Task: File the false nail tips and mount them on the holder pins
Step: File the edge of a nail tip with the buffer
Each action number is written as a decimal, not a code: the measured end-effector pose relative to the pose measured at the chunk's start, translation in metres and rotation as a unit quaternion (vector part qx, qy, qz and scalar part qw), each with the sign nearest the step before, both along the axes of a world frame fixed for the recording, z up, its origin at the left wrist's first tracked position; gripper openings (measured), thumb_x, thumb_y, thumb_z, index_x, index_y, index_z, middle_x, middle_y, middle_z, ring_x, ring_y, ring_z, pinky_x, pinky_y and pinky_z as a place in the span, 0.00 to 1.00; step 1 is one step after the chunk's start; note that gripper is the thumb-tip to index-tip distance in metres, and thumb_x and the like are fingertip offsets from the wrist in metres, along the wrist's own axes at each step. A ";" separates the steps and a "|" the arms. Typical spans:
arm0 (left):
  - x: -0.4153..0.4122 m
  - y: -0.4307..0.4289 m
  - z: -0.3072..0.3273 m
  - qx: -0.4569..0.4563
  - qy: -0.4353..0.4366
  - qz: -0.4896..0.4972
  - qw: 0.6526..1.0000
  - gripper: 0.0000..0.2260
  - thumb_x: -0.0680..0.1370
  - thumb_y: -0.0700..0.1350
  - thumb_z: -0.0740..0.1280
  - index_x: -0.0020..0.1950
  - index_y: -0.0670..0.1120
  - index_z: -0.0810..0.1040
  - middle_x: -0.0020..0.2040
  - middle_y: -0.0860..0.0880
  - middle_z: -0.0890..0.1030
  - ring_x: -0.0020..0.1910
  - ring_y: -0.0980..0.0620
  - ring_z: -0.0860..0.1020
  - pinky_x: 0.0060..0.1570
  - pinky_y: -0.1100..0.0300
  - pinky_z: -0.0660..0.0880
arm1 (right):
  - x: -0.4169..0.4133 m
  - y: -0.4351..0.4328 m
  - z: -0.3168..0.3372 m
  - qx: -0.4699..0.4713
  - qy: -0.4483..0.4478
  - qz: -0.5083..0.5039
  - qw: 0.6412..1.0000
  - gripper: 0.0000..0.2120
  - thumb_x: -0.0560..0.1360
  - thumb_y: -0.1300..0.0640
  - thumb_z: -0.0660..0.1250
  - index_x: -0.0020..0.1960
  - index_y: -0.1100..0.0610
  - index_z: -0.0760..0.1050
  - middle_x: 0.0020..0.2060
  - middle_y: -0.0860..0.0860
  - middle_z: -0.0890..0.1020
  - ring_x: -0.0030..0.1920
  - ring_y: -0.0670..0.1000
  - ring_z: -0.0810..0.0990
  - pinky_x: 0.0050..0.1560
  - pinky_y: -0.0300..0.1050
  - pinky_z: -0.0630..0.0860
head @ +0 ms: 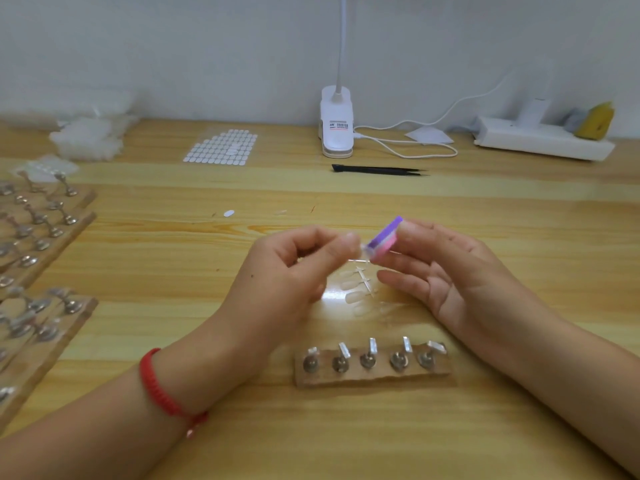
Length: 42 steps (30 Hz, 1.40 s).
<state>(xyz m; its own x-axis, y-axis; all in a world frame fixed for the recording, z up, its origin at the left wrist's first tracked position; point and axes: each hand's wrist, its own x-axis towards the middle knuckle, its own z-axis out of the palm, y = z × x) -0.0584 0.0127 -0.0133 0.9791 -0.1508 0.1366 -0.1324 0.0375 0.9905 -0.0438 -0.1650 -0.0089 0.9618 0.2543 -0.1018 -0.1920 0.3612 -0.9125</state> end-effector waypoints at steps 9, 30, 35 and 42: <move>0.006 0.004 -0.003 -0.047 0.038 0.045 0.997 0.10 0.68 0.56 0.72 0.35 0.50 0.83 0.22 0.55 0.61 0.23 0.56 0.58 0.23 0.70 0.60 | -0.006 0.002 -0.004 -0.074 -0.066 0.061 0.993 0.08 0.61 0.58 0.75 0.40 0.56 0.80 0.41 0.60 0.85 0.42 0.56 0.85 0.41 0.42 0.81; 0.006 0.001 -0.002 -0.016 0.030 0.048 0.998 0.12 0.62 0.59 0.70 0.33 0.51 0.83 0.24 0.52 0.61 0.25 0.55 0.57 0.25 0.67 0.57 | 0.001 0.000 -0.006 0.026 -0.030 -0.023 0.999 0.06 0.64 0.62 0.71 0.41 0.57 0.77 0.37 0.57 0.85 0.38 0.52 0.85 0.38 0.40 0.80; 0.006 0.001 -0.003 -0.021 0.027 0.044 0.998 0.14 0.63 0.59 0.71 0.36 0.49 0.84 0.24 0.53 0.61 0.24 0.56 0.57 0.23 0.68 0.57 | -0.006 0.005 -0.007 -0.067 -0.097 0.043 0.992 0.08 0.63 0.62 0.77 0.39 0.54 0.80 0.40 0.57 0.85 0.41 0.54 0.86 0.41 0.41 0.80; 0.009 0.003 -0.004 -0.041 0.036 0.055 0.997 0.12 0.63 0.59 0.71 0.35 0.51 0.83 0.23 0.54 0.61 0.24 0.56 0.57 0.23 0.72 0.61 | -0.002 0.001 -0.005 0.022 -0.047 -0.012 0.999 0.12 0.64 0.67 0.73 0.41 0.58 0.72 0.41 0.56 0.85 0.43 0.55 0.86 0.40 0.41 0.81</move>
